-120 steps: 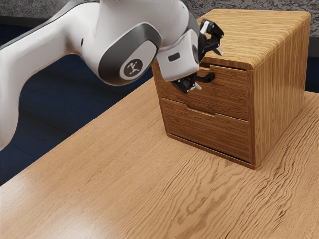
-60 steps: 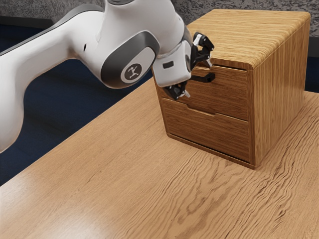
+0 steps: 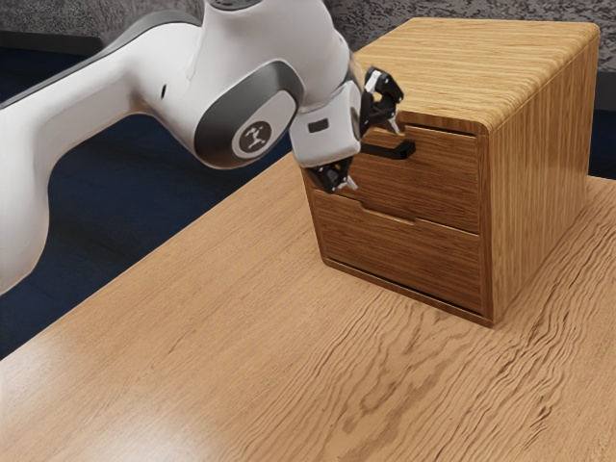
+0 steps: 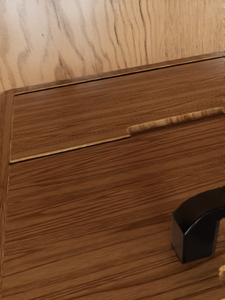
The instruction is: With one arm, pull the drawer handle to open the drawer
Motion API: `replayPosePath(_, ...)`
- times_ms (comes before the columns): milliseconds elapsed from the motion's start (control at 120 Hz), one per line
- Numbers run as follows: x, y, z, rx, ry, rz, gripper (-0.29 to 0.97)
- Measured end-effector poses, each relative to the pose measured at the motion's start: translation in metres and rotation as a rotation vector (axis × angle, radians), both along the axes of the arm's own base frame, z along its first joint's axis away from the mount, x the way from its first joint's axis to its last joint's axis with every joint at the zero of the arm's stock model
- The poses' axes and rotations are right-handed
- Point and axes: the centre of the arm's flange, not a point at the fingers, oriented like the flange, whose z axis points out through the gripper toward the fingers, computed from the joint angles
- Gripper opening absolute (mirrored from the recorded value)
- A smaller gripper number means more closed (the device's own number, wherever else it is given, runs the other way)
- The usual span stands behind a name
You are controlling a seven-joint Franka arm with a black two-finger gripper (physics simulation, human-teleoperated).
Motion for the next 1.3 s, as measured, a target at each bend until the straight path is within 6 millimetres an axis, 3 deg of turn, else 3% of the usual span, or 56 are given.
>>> replayPosePath(250,0.007,0.006,-0.011,0.0,0.019,0.004,0.66)
replayPosePath(683,0.018,0.041,-0.026,0.005,0.043,0.056,0.66)
replayPosePath(1050,0.02,0.054,-0.037,0.014,0.065,0.079,0.67)
replayPosePath(1300,-0.004,0.053,-0.04,0.041,0.108,0.092,0.67)
